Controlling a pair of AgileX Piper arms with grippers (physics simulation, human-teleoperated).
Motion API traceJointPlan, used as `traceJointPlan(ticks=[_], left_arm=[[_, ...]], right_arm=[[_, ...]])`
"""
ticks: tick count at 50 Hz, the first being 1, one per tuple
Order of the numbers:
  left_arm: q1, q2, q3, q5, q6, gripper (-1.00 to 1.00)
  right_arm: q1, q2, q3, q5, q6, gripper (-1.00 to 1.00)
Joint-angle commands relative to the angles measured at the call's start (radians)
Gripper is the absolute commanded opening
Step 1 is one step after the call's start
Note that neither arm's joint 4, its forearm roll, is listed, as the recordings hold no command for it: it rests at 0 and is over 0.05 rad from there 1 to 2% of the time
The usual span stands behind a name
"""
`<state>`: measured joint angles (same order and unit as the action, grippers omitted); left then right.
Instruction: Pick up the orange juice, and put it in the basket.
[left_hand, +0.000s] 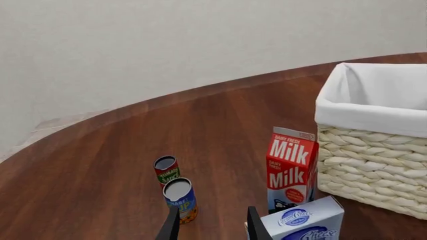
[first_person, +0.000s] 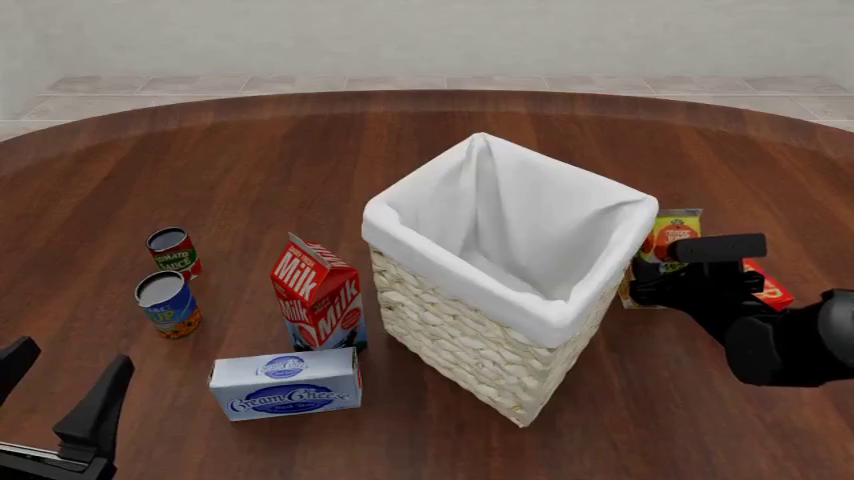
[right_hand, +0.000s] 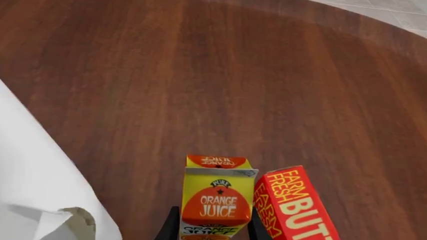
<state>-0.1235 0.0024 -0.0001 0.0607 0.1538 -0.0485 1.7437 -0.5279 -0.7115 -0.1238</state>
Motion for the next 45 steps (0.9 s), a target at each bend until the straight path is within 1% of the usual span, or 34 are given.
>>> traceJointPlan(ticks=[1, 4, 5, 18, 27, 30, 35, 36, 37, 39, 40, 43, 45], left_arm=[[-0.004, 0.0, 0.0, 0.003, 0.0, 1.0], [-0.004, 0.001, 0.0, 0.004, -0.001, 1.0], [-0.005, 0.001, 0.0, 0.003, 0.0, 1.0], [-0.008, 0.0, 0.0, 0.004, -0.001, 1.0], [-0.011, 0.0, 0.0, 0.004, 0.0, 1.0], [-0.011, 0.0, 0.0, 0.004, 0.0, 1.0], [-0.009, 0.0, 0.0, 0.003, -0.001, 1.0], [-0.01, 0.001, 0.0, 0.002, 0.0, 1.0], [-0.012, 0.0, 0.0, 0.003, 0.0, 1.0], [-0.013, 0.0, 0.0, 0.003, 0.001, 1.0], [-0.014, 0.0, 0.0, 0.003, 0.001, 1.0], [-0.016, 0.0, 0.0, 0.004, 0.001, 1.0], [-0.017, 0.0, 0.0, 0.005, 0.002, 1.0]], right_arm=[[-0.01, 0.014, -0.01, -0.005, 0.001, 1.0], [-0.013, 0.011, 0.001, -0.02, 0.001, 1.0], [-0.017, 0.001, 0.007, -0.025, 0.005, -1.0], [-0.023, -0.069, 0.041, -0.025, 0.021, -1.0], [-0.017, -0.168, 0.057, 0.021, 0.028, -1.0], [-0.015, -0.208, 0.063, 0.04, 0.034, -1.0], [-0.001, -0.307, 0.07, 0.104, 0.028, -1.0], [0.003, -0.337, 0.07, 0.126, 0.023, -1.0], [-0.004, -0.347, 0.07, 0.129, -0.005, -1.0], [-0.008, -0.367, 0.067, 0.143, 0.0, -1.0], [-0.011, -0.391, 0.066, 0.154, 0.022, -1.0], [-0.015, -0.435, 0.062, 0.187, 0.019, -1.0], [-0.025, -0.432, 0.056, 0.198, 0.014, -1.0]])
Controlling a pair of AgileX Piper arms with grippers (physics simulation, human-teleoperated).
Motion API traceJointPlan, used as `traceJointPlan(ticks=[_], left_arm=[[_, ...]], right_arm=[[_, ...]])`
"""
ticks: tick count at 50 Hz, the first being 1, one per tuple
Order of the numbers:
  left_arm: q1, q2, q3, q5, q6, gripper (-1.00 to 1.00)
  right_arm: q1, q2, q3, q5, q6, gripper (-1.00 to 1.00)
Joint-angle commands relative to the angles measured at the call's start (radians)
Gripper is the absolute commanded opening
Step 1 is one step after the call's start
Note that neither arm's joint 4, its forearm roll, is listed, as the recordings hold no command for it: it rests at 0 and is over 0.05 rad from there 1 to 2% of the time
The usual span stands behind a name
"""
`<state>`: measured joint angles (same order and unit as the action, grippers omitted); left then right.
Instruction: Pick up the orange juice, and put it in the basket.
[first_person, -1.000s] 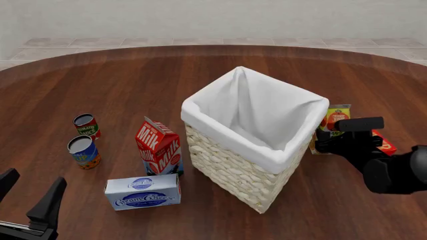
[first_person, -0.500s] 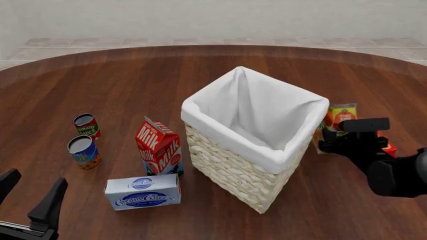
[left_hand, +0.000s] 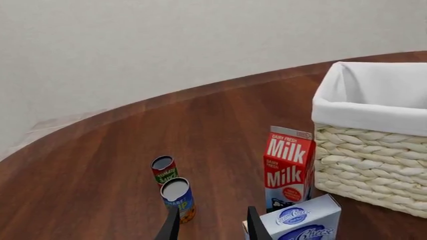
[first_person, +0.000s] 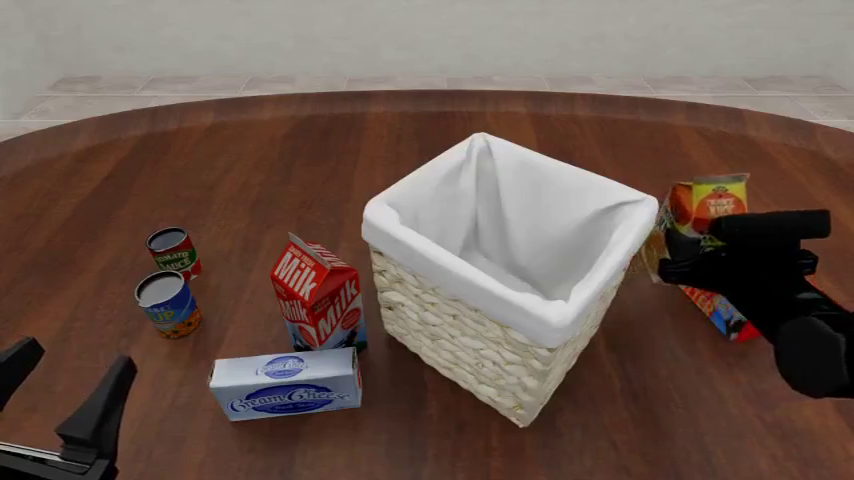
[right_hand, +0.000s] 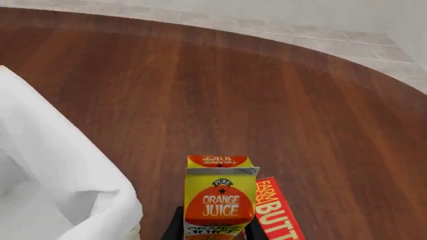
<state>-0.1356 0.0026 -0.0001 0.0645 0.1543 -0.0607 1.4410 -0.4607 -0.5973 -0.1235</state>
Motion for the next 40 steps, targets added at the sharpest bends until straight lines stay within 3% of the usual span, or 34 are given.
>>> traceJointPlan(ticks=[1, 13, 27, 37, 40], left_arm=[[-0.005, 0.0, 0.0, 0.001, 0.002, 1.0], [-0.01, 0.001, 0.0, 0.001, 0.004, 1.0], [-0.014, 0.003, 0.0, 0.0, -0.005, 1.0], [-0.028, 0.003, 0.0, 0.006, -0.014, 1.0], [-0.035, 0.005, 0.0, 0.006, -0.013, 1.0]], right_arm=[[-0.008, -0.139, -0.009, 0.088, 0.006, -1.0], [-0.001, -0.257, -0.024, 0.187, -0.003, -1.0], [0.067, -0.501, -0.14, 0.486, -0.026, -1.0], [0.096, -0.574, -0.28, 0.695, -0.054, -1.0], [0.105, -0.574, -0.378, 0.787, -0.057, -1.0]])
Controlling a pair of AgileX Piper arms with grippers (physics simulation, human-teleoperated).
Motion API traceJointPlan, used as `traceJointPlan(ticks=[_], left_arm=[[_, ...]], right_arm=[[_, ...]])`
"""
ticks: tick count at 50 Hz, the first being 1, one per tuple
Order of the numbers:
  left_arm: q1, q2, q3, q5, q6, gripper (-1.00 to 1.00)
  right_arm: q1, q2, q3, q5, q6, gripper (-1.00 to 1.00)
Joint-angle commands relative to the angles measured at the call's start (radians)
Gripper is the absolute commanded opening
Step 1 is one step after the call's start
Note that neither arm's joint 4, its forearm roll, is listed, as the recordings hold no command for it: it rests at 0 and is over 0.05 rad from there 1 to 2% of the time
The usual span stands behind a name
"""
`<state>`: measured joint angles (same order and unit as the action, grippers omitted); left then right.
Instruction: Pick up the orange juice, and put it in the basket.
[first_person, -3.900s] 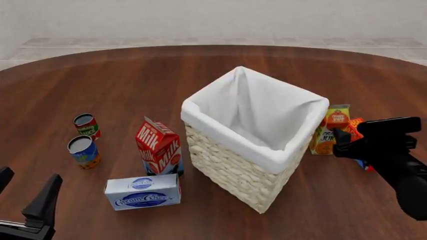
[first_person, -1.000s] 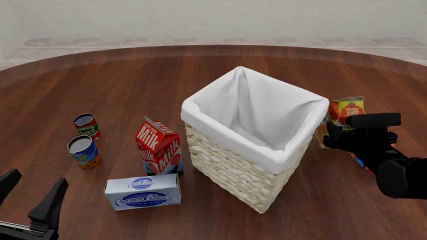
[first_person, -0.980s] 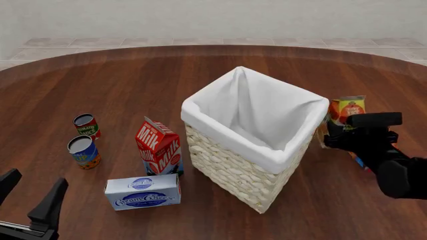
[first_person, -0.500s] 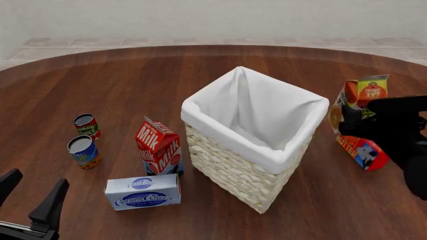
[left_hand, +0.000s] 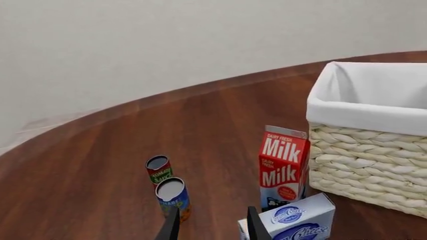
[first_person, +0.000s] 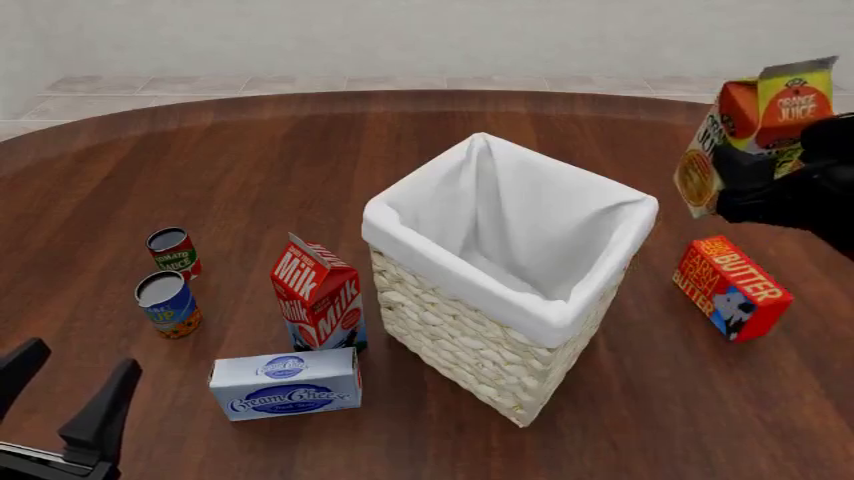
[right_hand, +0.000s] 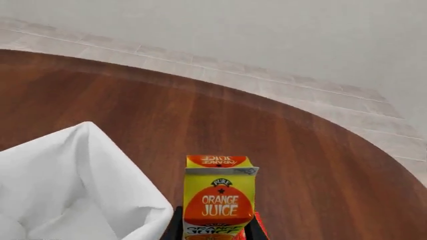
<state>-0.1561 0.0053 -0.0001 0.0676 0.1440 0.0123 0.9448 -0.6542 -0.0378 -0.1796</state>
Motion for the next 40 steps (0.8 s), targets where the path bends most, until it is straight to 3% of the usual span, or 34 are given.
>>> traceJointPlan(ticks=[1, 6, 14, 24, 40], left_arm=[[-0.015, 0.002, 0.0, 0.003, -0.002, 1.0], [-0.019, 0.001, 0.0, 0.004, 0.001, 1.0], [-0.023, 0.004, 0.0, 0.004, 0.002, 1.0], [-0.024, 0.002, 0.0, 0.007, 0.006, 1.0], [-0.027, -0.002, 0.0, 0.006, 0.016, 1.0]], right_arm=[[0.032, -0.078, -0.185, 0.228, -0.001, -1.0], [0.061, -0.071, -0.302, 0.324, -0.02, -1.0], [0.144, -0.037, -0.413, 0.411, 0.019, -1.0], [0.276, 0.012, -0.445, 0.417, 0.086, -1.0], [0.404, 0.172, -0.428, 0.327, 0.078, -1.0]])
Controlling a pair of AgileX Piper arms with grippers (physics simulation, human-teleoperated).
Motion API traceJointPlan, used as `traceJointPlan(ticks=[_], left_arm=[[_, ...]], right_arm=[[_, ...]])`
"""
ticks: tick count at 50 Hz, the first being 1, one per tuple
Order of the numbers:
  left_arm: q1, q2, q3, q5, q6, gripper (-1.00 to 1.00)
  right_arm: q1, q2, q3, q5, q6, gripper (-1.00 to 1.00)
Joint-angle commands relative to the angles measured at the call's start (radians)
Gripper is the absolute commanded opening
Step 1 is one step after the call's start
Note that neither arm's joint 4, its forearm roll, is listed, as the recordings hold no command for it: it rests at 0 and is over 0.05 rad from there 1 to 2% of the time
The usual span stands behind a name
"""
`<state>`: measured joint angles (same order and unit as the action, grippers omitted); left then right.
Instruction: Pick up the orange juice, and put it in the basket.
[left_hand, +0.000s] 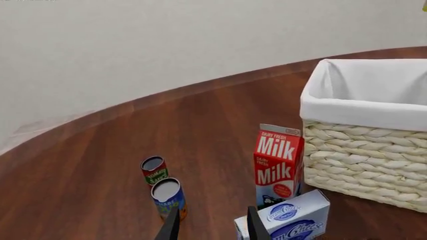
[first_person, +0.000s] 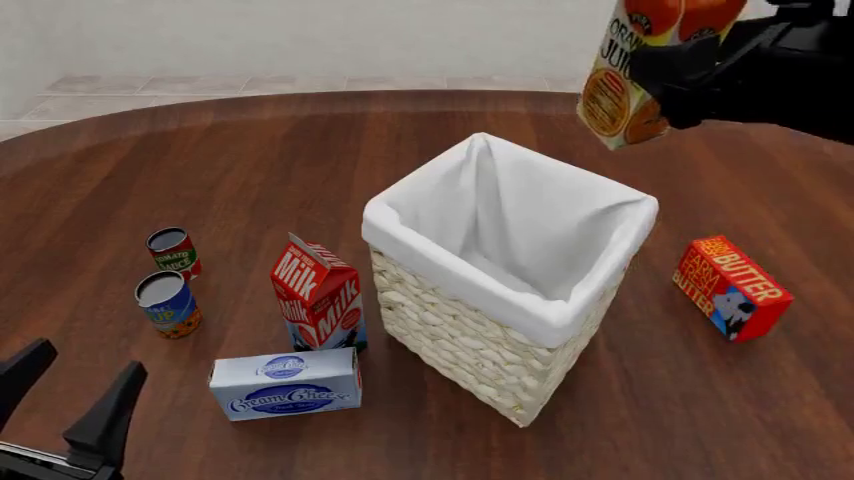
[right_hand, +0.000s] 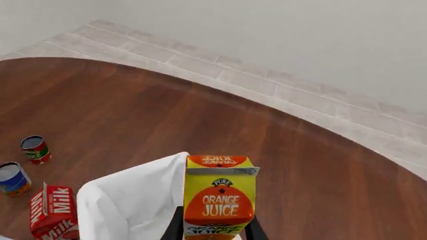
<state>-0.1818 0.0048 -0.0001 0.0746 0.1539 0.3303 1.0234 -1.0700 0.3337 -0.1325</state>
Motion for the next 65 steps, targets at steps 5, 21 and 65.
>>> traceJointPlan(ticks=[5, 21, 65], left_arm=[[0.0, -0.003, 0.0, -0.005, 0.012, 1.0], [-0.003, -0.004, 0.0, -0.013, 0.017, 1.0], [-0.013, -0.004, 0.0, -0.017, 0.028, 1.0]], right_arm=[[0.129, 0.127, -0.024, -0.049, 0.043, -1.0], [0.202, 0.226, -0.018, -0.11, 0.07, -1.0], [0.175, 0.369, 0.136, -0.294, 0.069, -1.0]])
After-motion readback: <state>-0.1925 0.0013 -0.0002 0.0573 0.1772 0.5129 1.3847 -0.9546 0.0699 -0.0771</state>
